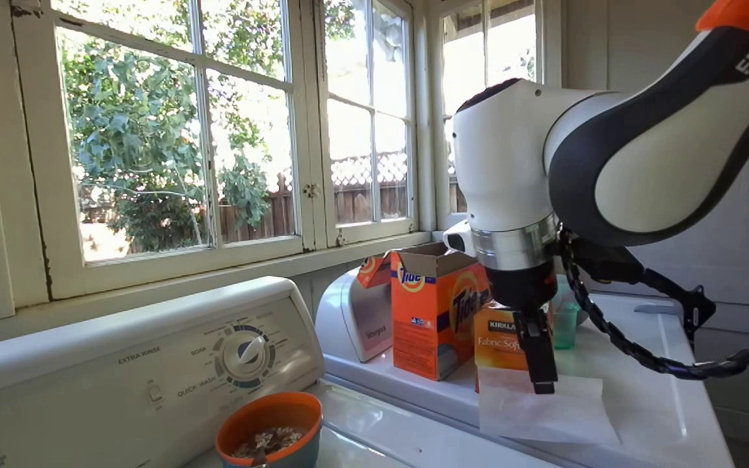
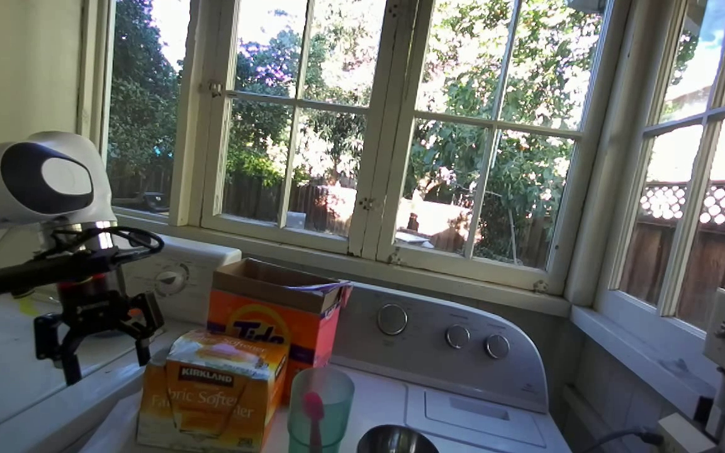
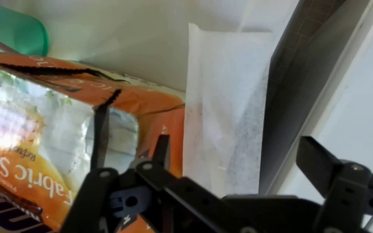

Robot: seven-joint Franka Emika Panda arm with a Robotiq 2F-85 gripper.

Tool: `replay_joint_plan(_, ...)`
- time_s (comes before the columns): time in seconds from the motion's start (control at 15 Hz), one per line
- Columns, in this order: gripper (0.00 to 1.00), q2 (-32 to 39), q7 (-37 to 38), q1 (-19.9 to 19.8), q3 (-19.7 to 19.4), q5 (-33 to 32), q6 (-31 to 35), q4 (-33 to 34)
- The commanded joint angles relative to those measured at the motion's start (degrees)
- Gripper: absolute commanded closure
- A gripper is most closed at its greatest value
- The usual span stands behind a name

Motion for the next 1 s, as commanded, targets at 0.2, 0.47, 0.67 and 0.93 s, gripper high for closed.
replay_joint_plan(0.2,0.00,-2.65,-1.37,0.15,0.87,-2.28,1.57,-6.12)
replay_joint_plan(0.47,0.00,-5.23,1.43,0.05,0.22,-7.32,3.10,-9.50)
replay_joint_plan(0.67,0.00,-6.59,3.65,-0.37,0.16,-8.84,2.56,-11.19)
replay_joint_plan(0.93,0.00,-7.49,7.08,-1.34,0.03,-5.92,0.75,-13.46)
